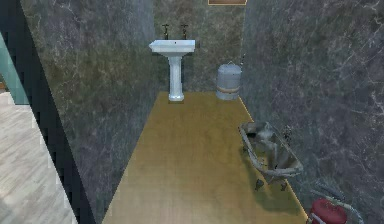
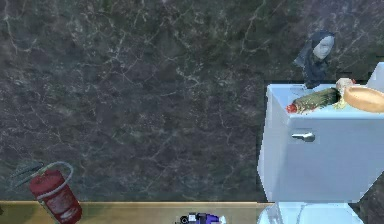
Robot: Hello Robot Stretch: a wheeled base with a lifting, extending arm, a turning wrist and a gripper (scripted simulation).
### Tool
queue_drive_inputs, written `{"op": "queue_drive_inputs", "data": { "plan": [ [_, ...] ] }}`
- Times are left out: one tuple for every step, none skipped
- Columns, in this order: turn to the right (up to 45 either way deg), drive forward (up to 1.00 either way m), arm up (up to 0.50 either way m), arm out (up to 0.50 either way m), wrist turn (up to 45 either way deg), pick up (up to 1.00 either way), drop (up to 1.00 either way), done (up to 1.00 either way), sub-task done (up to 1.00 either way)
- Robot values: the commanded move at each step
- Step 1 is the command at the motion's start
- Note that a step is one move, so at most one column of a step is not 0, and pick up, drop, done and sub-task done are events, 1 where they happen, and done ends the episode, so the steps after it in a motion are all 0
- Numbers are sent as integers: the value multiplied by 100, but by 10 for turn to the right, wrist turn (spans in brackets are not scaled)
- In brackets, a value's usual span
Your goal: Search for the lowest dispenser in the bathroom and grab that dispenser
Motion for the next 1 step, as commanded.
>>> {"op": "queue_drive_inputs", "data": {
  "plan": [
    [0, 0, 0, 0, 450, 0, 0, 0, 0]
  ]
}}
